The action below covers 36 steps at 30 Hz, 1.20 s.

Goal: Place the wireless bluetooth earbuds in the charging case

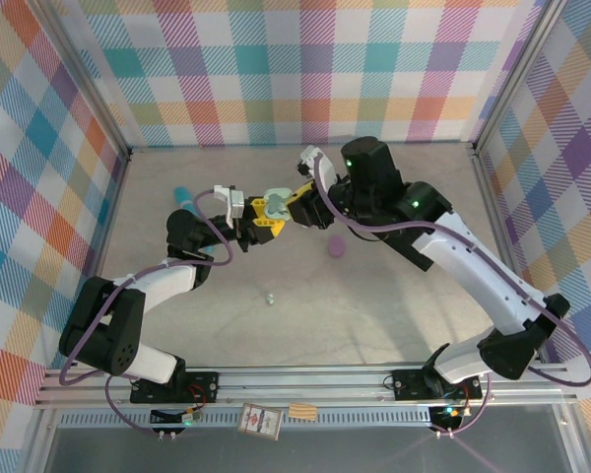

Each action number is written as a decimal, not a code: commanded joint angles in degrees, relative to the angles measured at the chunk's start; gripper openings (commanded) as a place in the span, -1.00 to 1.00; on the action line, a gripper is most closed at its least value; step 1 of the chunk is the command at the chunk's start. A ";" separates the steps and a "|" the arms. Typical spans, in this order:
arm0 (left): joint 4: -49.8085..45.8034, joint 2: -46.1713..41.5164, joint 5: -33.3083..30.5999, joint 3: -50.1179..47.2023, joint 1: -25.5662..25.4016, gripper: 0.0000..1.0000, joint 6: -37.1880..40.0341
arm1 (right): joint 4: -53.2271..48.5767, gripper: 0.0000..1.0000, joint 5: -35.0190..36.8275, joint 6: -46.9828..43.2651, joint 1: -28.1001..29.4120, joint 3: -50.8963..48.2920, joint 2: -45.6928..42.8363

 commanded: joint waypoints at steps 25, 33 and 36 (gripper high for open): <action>2.35 -1.41 1.83 0.76 0.59 -0.36 -1.96 | -9.64 -0.27 0.75 -9.99 1.22 12.15 11.74; 2.44 -1.78 1.89 0.63 0.59 -0.36 -1.98 | -9.28 -0.27 4.03 -11.05 1.91 11.06 11.84; 2.36 -2.05 1.64 0.54 0.59 -0.36 -2.03 | -9.70 -0.31 4.08 -11.32 2.15 11.13 11.94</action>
